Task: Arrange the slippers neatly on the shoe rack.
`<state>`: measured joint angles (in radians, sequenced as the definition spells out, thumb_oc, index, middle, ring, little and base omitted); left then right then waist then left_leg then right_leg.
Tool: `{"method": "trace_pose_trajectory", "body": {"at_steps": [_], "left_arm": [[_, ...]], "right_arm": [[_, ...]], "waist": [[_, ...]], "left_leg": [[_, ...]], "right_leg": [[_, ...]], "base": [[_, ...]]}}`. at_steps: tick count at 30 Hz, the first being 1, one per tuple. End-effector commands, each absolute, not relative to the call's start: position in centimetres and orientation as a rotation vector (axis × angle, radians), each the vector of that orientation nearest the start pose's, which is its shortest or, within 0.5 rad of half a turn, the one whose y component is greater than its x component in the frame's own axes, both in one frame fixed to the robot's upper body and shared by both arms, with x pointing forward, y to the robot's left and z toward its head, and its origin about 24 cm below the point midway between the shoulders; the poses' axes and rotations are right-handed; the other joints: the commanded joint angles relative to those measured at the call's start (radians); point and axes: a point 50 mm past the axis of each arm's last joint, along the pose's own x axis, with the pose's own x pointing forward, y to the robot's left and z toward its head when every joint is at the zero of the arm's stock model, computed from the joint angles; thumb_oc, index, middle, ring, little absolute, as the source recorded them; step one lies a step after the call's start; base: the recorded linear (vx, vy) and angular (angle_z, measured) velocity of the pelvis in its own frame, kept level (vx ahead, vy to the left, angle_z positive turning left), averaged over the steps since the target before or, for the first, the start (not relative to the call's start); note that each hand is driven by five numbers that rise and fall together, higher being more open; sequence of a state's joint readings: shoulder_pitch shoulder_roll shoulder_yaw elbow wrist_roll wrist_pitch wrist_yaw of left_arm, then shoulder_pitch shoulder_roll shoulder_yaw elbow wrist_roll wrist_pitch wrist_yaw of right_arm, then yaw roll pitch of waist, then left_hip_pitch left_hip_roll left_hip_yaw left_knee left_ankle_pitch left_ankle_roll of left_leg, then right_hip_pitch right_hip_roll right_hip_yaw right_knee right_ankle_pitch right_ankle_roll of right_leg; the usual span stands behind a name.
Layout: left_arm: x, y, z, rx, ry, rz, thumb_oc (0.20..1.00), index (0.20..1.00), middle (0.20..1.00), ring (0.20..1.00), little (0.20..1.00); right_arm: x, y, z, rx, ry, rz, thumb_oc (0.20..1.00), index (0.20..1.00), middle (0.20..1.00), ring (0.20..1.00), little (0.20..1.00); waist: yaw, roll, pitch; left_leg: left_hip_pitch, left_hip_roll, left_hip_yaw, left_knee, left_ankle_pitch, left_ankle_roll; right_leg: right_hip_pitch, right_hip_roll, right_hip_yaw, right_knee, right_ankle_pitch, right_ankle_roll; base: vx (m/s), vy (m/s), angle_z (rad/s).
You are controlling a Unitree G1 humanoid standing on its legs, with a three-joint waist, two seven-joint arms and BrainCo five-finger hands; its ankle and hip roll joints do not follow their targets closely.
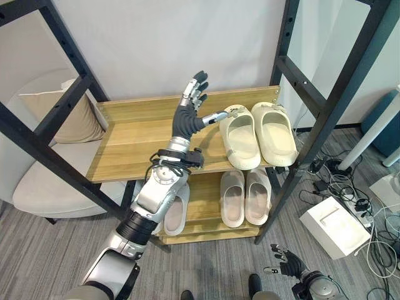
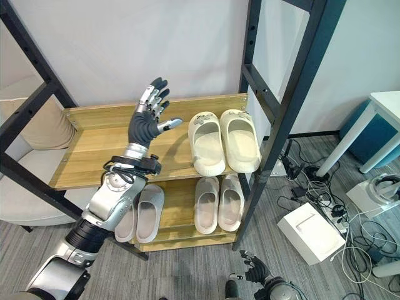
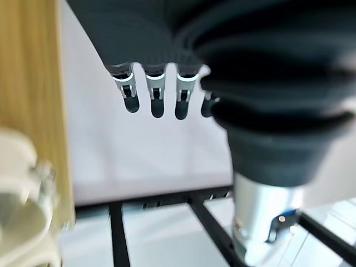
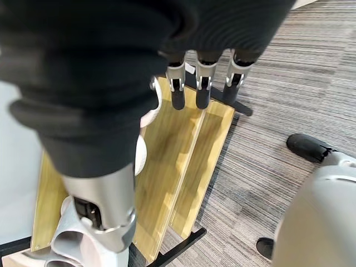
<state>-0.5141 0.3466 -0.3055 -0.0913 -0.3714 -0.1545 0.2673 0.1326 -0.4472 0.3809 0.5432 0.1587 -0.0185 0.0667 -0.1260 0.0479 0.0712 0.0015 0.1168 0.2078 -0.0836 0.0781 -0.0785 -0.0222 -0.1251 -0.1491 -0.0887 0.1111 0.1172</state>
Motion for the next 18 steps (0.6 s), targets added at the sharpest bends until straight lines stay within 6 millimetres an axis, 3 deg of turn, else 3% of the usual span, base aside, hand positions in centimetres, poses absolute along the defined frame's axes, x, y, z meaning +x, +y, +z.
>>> {"method": "trace_pose_trajectory", "body": {"at_steps": [1,4,5,6,7,9,11,13,18], "left_arm": [[27.4,10.9,24.6,-0.215,-0.866,-0.418,1.0,1.0,1.0,1.0,1.0],[24.6,9.6,25.6,-0.277,-0.917,-0.665,1.0,1.0,1.0,1.0,1.0],[22.0,6.7,24.0,-0.314,-0.795,-1.021,1.0,1.0,1.0,1.0,1.0],[22.0,6.7,24.0,-0.314,-0.794,-1.023,1.0,1.0,1.0,1.0,1.0],[22.1,5.3,20.6,-0.267,-0.583,-1.164,1.0,1.0,1.0,1.0,1.0],[22.0,5.2,18.3,-0.199,-0.472,-1.202,1.0,1.0,1.0,1.0,1.0],[22.4,5.5,13.9,-0.17,-0.264,-1.179,1.0,1.0,1.0,1.0,1.0],[22.3,5.9,10.8,-0.132,-0.139,-1.165,1.0,1.0,1.0,1.0,1.0],[21.2,8.8,3.0,-0.032,0.163,-1.028,1.0,1.0,1.0,1.0,1.0]], "right_arm": [[16.9,-20.0,-9.3,-0.284,0.656,0.265,1.0,1.0,1.0,1.0,1.0],[16.5,-19.8,-9.4,-0.277,0.665,0.283,1.0,1.0,1.0,1.0,1.0],[16.4,-19.7,-9.3,-0.285,0.655,0.314,1.0,1.0,1.0,1.0,1.0],[16.4,-19.7,-9.3,-0.284,0.655,0.313,1.0,1.0,1.0,1.0,1.0],[16.8,-19.9,-9.1,-0.3,0.641,0.326,1.0,1.0,1.0,1.0,1.0],[16.9,-19.9,-9.0,-0.311,0.634,0.338,1.0,1.0,1.0,1.0,1.0],[17.2,-20.0,-8.7,-0.316,0.621,0.343,1.0,1.0,1.0,1.0,1.0],[17.5,-20.0,-8.6,-0.316,0.613,0.344,1.0,1.0,1.0,1.0,1.0],[17.3,-19.9,-8.7,-0.287,0.613,0.337,1.0,1.0,1.0,1.0,1.0]], "waist": [[0.011,-0.037,-0.015],[0.016,-0.039,-0.02],[0.024,-0.037,-0.021],[0.024,-0.038,-0.021],[0.023,-0.035,-0.018],[0.025,-0.035,-0.016],[0.024,-0.034,-0.013],[0.024,-0.034,-0.012],[0.028,-0.036,-0.014]], "left_leg": [[-0.005,0.018,-0.06,-0.004,0.009,-0.045],[-0.003,0.016,-0.063,-0.004,0.005,-0.043],[0.002,0.014,-0.067,-0.004,0.003,-0.041],[0.002,0.014,-0.067,-0.004,0.003,-0.041],[0.003,0.014,-0.068,-0.004,0.003,-0.038],[0.005,0.014,-0.068,-0.004,0.003,-0.037],[0.006,0.013,-0.068,-0.004,0.002,-0.034],[0.008,0.013,-0.067,-0.004,0.001,-0.033],[0.012,0.012,-0.063,-0.004,-0.002,-0.031]], "right_leg": [[0.049,-0.009,-0.033,0.001,-0.061,0.054],[0.053,-0.01,-0.034,0.001,-0.063,0.054],[0.06,-0.009,-0.04,0.001,-0.065,0.054],[0.06,-0.009,-0.04,0.001,-0.065,0.054],[0.06,-0.008,-0.04,0.001,-0.065,0.054],[0.06,-0.008,-0.039,0.001,-0.065,0.055],[0.059,-0.008,-0.037,0.001,-0.064,0.055],[0.06,-0.008,-0.034,0.001,-0.065,0.054],[0.057,-0.01,-0.03,0.002,-0.063,0.056]], "base": [[0.01,0.012,0.1],[0.01,0.014,0.06],[0.01,0.018,0.05],[-0.01,0.023,0.1],[-0.02,0.01,0.06],[-0.01,0.007,0.02],[-0.02,0.011,-0.04],[-0.01,0.005,-0.02],[0.0,0.002,-0.01]]}}
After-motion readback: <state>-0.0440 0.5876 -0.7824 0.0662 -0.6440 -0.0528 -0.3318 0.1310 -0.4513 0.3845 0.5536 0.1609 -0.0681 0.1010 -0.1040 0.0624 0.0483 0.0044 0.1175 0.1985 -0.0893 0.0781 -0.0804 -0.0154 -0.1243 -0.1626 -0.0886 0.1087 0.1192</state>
